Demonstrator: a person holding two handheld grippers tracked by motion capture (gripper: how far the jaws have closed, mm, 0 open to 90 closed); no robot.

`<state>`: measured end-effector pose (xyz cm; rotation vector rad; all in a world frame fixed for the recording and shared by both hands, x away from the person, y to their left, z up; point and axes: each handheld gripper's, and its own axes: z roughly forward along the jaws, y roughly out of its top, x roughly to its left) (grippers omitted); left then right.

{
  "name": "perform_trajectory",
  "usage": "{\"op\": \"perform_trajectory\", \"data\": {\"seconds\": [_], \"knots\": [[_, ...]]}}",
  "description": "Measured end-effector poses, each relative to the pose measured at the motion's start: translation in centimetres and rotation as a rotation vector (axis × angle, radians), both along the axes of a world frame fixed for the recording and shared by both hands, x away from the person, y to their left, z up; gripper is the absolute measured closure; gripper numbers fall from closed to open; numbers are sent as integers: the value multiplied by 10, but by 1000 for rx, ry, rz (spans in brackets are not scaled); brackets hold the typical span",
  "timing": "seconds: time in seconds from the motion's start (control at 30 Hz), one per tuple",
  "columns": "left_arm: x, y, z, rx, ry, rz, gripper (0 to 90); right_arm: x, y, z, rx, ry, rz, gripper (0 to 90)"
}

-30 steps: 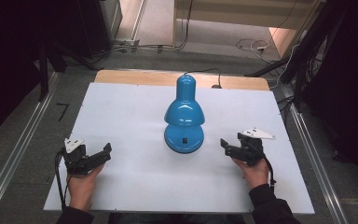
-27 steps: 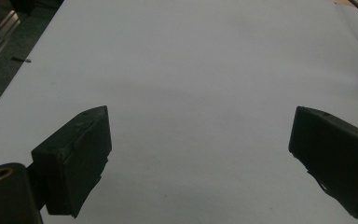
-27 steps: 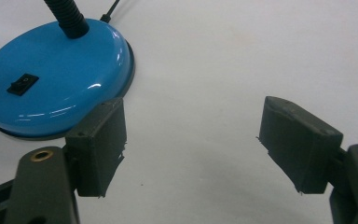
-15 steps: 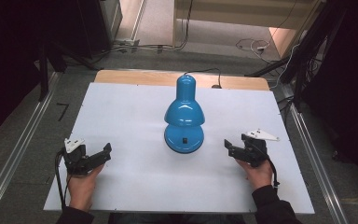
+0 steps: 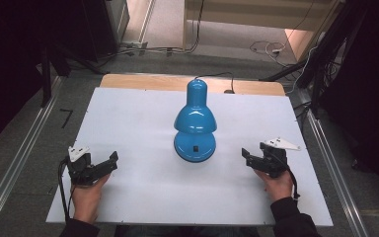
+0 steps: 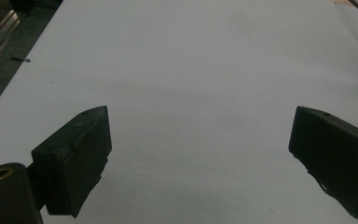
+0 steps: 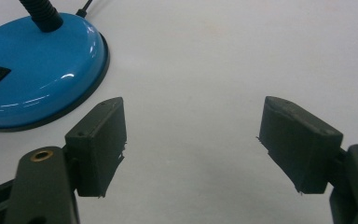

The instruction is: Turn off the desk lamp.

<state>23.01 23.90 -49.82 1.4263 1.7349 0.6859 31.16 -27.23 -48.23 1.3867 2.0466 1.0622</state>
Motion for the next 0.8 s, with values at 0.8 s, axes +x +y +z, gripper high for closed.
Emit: {"op": "perform_trajectory", "data": {"seconds": [0.8], "knots": [[0, 0, 0, 1, 3, 0, 62, -5, -21, 0, 2, -1, -46, 215]]}}
